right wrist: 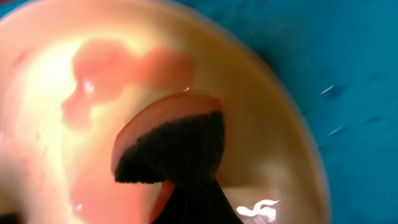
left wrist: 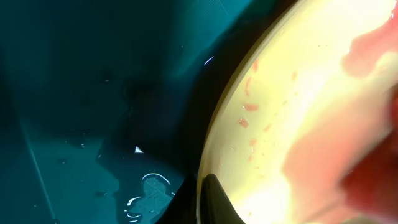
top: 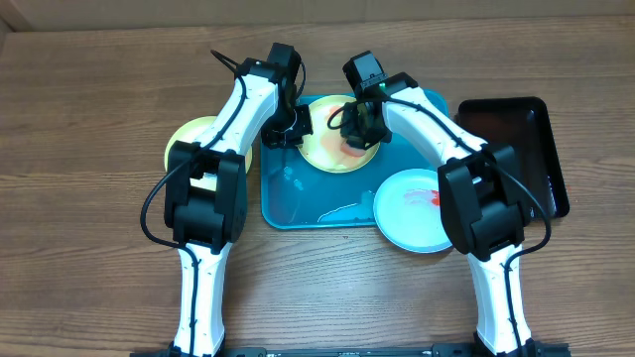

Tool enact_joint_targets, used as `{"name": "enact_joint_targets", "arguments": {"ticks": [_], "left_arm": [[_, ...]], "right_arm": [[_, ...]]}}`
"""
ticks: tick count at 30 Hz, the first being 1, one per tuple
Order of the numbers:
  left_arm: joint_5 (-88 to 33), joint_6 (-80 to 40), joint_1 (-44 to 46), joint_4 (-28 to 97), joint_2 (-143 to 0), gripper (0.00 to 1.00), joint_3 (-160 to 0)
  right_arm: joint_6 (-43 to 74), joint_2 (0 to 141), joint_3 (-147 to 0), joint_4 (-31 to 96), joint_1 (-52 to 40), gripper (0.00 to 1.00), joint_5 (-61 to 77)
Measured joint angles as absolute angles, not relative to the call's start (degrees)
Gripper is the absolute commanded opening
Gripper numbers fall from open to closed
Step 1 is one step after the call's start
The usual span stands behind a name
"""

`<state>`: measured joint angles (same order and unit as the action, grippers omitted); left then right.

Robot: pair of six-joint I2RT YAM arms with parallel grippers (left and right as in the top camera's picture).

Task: Clean dirty plates on tray and stack at the side
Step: 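Keep scrubbing the sauce around the yellow plate with the right gripper's sponge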

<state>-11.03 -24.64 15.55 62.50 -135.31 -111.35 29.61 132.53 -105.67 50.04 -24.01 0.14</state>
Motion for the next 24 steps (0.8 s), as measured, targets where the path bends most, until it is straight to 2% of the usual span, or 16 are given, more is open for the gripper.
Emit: {"name": "enact_joint_targets", "arguments": {"ticks": [12,24], "left_arm": [[-10.96,-24.47,15.51,63.16,-135.31,0.04,-111.35],[-10.31,-24.34,14.79,63.86,-135.31,0.04,-111.35]], "right_arm": [[26.87,133.64,-106.15,43.46,-22.98,0.04,-1.15],[25.39,136.05,-107.15,37.87,-23.79,0.04,9.65]]}}
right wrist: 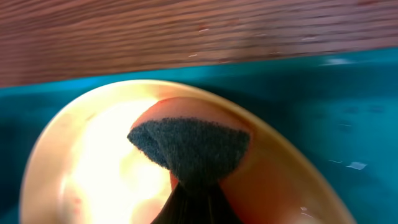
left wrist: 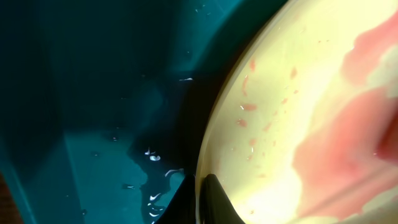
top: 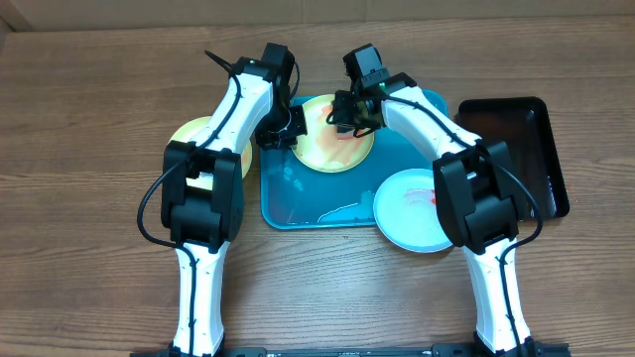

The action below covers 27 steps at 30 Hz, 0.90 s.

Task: Clean dirty plates on tray and stack at the side
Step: 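Keep scrubbing the sauce around the yellow plate with the right gripper's sponge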

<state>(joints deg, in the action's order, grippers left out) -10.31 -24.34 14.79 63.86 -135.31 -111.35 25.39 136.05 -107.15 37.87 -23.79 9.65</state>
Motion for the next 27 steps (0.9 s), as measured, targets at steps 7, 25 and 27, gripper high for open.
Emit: {"name": "enact_joint_targets", "arguments": {"ticks": [7,25,27], "left_arm": [[-9.89,-24.21,14.74,63.86,-135.31,0.04,-111.35],[-9.45,-23.57,14.92,64.53,-135.31,0.04,-111.35],[-9.52,-23.57,14.92,64.55,-135.31,0.04,-111.35]], "right_arm": [[25.43,136.75,-107.26,37.17,-24.60,0.04,18.09],[25.41,137.16,-108.60,49.56,-27.75,0.04,26.72],[25.43,137.16,-108.66,51.37,-27.31,0.04,27.53]]}}
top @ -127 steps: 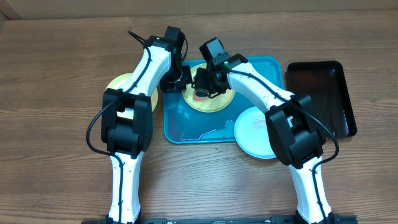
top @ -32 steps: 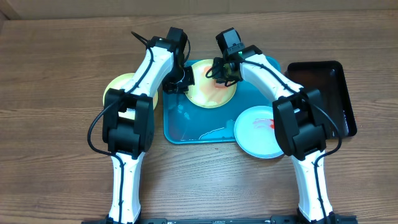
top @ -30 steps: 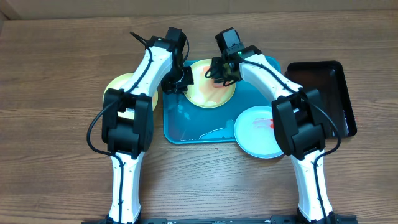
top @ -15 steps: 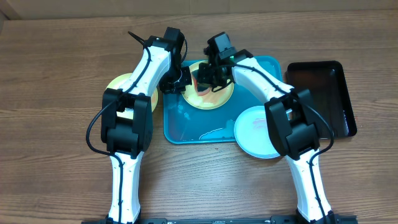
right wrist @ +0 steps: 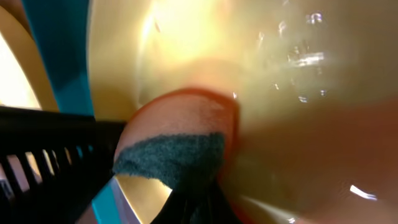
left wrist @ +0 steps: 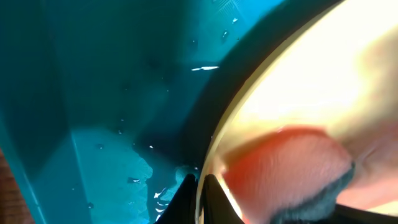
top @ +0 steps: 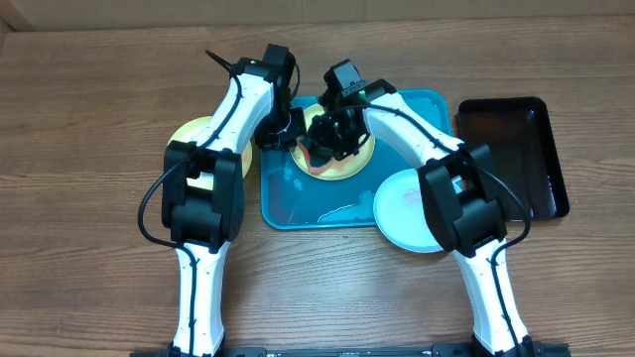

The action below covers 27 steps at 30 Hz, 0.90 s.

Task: Clean dirty plates on tray and stack at the side
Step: 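Keep scrubbing the sauce around the yellow plate with the right gripper's sponge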

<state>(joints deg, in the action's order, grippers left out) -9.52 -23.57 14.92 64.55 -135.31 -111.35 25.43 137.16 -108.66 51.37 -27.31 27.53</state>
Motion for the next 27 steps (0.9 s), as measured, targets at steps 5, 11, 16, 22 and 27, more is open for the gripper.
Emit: {"name": "enact_joint_targets", "arguments": {"ticks": [5,11,16,22,27], "left_arm": [[-9.91,-23.53,15.03,64.45,-135.31,0.04,-111.35],[-10.35,-23.42,15.25,63.86,-135.31,0.04,-111.35],[-10.55,-23.44,15.35,63.59,-135.31,0.04,-111.35],[-10.52,-23.44,15.35,63.53,-135.31,0.04,-111.35],[-10.52,-23.44,15.35,63.48,-135.31,0.04,-111.35]], "right_arm": [[25.41,137.16,-108.66,55.24,-25.17,0.04,28.91],[25.30,137.14,-108.66,57.19,-21.32,0.04,28.53],[25.23,136.88,-108.66,54.52,-19.00,0.04,25.67],[25.28,136.86,-108.64,47.33,-18.41,0.04,22.09],[24.86,137.03,-108.57,41.63,-18.39,0.04,19.33]]}}
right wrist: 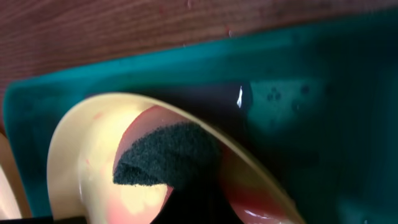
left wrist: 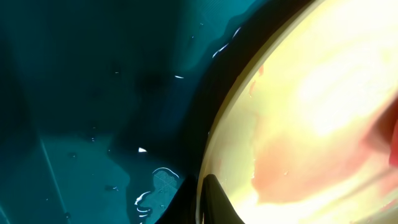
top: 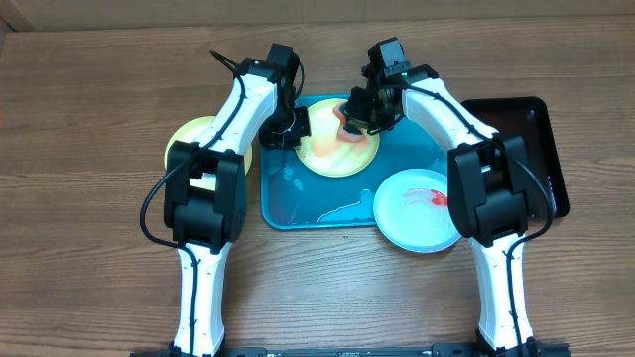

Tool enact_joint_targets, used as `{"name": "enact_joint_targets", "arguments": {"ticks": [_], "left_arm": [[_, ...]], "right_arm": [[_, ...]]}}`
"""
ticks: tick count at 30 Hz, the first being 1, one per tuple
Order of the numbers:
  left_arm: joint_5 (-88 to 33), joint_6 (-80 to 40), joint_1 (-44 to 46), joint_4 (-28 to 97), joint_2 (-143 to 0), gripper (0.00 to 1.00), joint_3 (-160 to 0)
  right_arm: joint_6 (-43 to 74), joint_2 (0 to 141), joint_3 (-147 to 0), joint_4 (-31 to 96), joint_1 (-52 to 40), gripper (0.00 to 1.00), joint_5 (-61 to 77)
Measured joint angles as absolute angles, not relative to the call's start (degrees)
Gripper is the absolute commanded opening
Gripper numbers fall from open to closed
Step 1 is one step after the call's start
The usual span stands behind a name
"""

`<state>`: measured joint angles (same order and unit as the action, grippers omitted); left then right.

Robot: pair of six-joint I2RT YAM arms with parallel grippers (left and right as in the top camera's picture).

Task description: Clean dirty plates on tray and stack at the side

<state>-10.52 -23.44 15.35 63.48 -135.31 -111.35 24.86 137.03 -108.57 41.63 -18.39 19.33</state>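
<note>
A pale yellow plate (top: 335,154) smeared with pink-red sauce lies in the teal tray (top: 293,203). My left gripper (top: 291,136) is shut on the plate's left rim (left wrist: 211,149); its dark fingers (left wrist: 211,202) pinch the edge. At the plate's far right edge my right gripper (top: 359,117) is shut on a dark-faced sponge (right wrist: 165,155), which presses on the plate (right wrist: 81,149). Another yellow plate (top: 190,139) lies on the table left of the tray. A light blue plate (top: 417,213) with red smears sits at the tray's right front corner.
A black tray (top: 516,149) lies to the right of the teal one. Water pools on the teal tray's floor (left wrist: 152,186). Bare wooden table (top: 89,248) surrounds everything.
My right gripper with the sponge has gone from the plate's left-middle part to its far right edge. The left gripper has kept its hold on the rim.
The sponge stood on the plate's right middle over a pink smear, then at its far edge, then at the left-middle near my left gripper, and now at the far right edge. The sauce looks more spread and thinner. The left gripper held the rim throughout.
</note>
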Motion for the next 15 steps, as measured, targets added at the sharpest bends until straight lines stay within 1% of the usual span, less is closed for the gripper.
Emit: {"name": "enact_joint_targets", "arguments": {"ticks": [4,11,12,14,15], "left_arm": [[-10.52,-23.44,15.33,63.35,-135.31,0.04,-111.35],[-10.52,-23.44,15.33,63.20,-135.31,0.04,-111.35],[-10.52,-23.44,15.33,63.16,-135.31,0.06,-111.35],[-10.48,-23.42,15.33,62.87,-135.31,0.13,-111.35],[-10.31,-23.40,15.33,62.54,-135.31,0.14,-111.33]], "right_arm": [[23.55,137.21,-108.71,42.13,-18.46,0.04,19.49],[22.65,137.45,-116.38,55.48,-18.33,0.04,18.61],[22.50,137.45,-118.85,57.89,-18.11,0.04,18.61],[22.39,137.43,-124.27,62.76,-17.56,0.04,18.68],[22.28,137.38,-126.43,64.73,-17.23,0.04,18.65]]}}
